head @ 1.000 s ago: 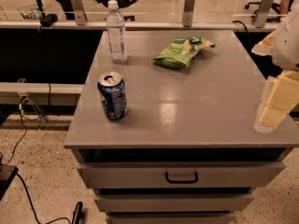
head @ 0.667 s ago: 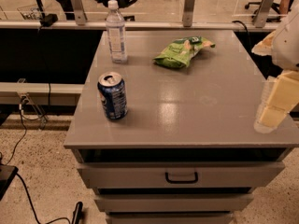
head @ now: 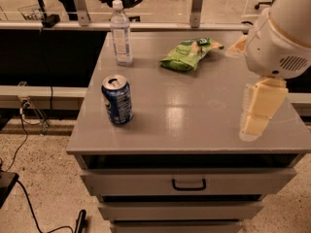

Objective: Pick pepsi can

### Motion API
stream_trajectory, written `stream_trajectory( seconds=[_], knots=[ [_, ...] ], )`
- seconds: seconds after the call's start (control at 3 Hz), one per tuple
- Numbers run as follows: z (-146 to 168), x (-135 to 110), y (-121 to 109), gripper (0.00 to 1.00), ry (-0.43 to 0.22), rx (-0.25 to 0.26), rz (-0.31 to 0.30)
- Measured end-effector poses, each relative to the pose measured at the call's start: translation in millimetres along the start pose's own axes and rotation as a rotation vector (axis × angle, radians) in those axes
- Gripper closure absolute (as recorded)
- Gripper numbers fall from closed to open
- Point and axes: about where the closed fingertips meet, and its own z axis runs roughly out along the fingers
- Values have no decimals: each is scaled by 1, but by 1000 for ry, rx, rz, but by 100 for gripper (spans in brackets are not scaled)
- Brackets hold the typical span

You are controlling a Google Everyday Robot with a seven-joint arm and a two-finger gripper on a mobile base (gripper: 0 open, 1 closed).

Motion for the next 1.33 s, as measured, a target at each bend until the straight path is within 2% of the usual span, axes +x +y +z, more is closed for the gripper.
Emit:
stream_trajectory(
  seconds=[0.67,1.0,1.33],
  knots=[
    [30,-93,11,0,-58,-73,-289],
    [41,-134,20,0,-82,-104,-415],
    [41,-134,20,0,-82,-104,-415]
  ],
)
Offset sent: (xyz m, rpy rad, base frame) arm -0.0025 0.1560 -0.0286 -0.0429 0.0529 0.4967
